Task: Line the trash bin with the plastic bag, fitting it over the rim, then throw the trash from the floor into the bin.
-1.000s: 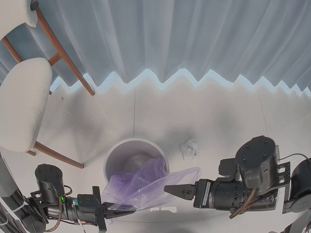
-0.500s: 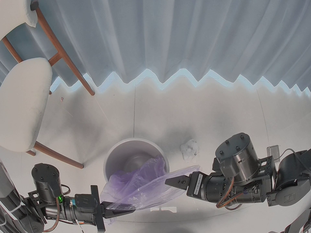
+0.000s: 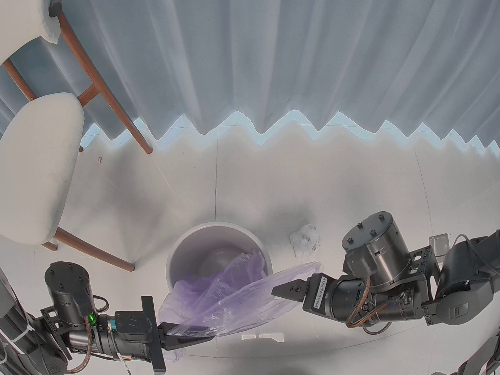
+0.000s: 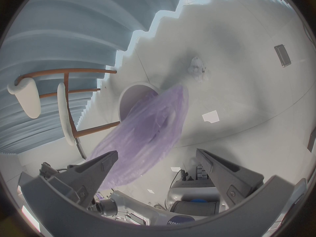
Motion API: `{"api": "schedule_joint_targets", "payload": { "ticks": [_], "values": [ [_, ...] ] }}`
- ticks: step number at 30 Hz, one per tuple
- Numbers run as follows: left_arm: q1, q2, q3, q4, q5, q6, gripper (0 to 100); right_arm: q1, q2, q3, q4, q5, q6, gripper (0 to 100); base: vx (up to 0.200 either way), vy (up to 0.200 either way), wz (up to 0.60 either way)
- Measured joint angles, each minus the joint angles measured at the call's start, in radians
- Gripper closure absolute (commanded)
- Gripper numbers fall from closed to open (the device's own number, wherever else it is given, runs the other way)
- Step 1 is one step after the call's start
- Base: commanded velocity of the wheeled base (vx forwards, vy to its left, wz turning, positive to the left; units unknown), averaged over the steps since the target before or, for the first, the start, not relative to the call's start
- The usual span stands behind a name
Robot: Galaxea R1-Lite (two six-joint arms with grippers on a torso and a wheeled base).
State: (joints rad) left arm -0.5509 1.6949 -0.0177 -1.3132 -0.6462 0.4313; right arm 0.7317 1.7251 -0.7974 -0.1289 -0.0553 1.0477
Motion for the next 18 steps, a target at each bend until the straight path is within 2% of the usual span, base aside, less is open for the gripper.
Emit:
{"api": "schedule_joint_targets", "payload": {
  "ticks": [9,18],
  "values": [
    [0.004,-0.010,0.000,-0.006,0.039,-0.013,100,0.039,-0.007,0.055,-0.001,0.000,0.024,0,0.000,0.000,0.00],
    [0.006,-0.044,0.000,-0.011,0.041,-0.016,100,0.054,0.016,0.047,-0.015,0.000,0.023,0,0.000,0.000,0.00]
  ]
}}
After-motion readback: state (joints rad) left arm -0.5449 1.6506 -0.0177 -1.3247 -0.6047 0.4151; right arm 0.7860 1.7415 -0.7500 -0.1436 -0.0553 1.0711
